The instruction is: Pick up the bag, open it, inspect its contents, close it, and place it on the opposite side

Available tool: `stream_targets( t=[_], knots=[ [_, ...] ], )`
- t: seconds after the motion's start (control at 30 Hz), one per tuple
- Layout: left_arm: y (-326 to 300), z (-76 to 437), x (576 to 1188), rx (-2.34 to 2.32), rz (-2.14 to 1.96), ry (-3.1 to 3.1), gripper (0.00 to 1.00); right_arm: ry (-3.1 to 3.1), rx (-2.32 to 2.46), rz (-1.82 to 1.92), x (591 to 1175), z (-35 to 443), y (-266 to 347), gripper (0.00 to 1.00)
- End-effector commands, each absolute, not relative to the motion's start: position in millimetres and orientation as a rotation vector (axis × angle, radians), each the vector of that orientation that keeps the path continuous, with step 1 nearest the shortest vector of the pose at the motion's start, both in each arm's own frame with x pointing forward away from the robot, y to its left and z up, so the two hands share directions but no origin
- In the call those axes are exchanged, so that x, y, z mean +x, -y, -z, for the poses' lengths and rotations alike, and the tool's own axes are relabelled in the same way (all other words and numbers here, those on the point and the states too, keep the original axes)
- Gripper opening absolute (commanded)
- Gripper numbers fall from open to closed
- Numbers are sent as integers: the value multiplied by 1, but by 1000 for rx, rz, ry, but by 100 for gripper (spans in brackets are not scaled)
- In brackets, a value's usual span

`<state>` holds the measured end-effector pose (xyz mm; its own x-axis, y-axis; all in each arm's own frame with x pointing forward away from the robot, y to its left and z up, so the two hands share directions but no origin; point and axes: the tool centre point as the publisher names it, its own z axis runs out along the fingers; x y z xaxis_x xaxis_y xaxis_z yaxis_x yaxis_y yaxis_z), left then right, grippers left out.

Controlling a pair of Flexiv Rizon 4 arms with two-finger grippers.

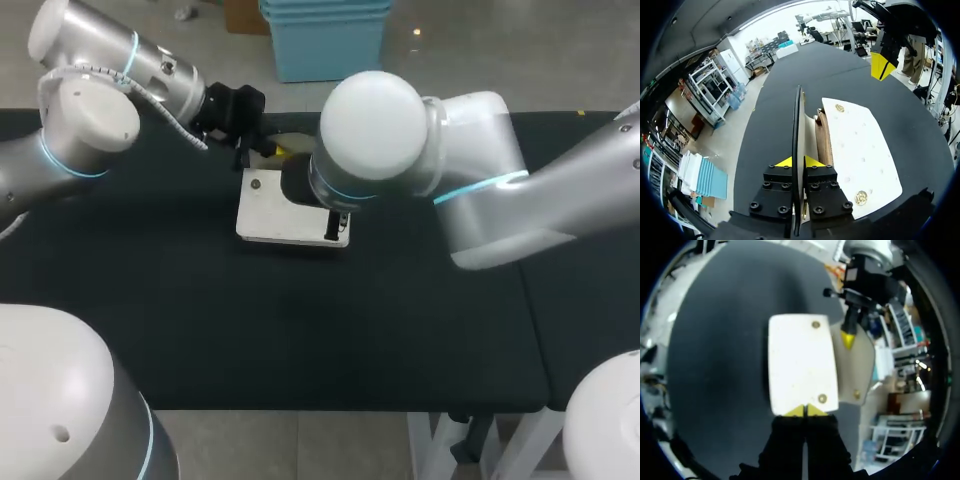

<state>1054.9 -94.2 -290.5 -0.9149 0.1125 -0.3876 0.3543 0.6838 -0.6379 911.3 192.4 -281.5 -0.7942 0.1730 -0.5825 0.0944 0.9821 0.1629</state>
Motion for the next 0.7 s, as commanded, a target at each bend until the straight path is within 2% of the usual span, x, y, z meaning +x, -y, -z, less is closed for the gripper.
stream_targets(
  t=[0.03, 0.5, 0.7],
  knots=[
    [94, 301, 1055, 392, 1060, -2549, 0, -2337, 187, -162, 907, 301, -196, 0],
    [94, 305, 1056, 397, 1042, -2535, 0, -2337, 187, -162, 907, 301, -196, 0],
    [91, 315, 1055, 417, 980, -2487, 0, -2267, 150, -116, 894, 323, -210, 0]
  ],
)
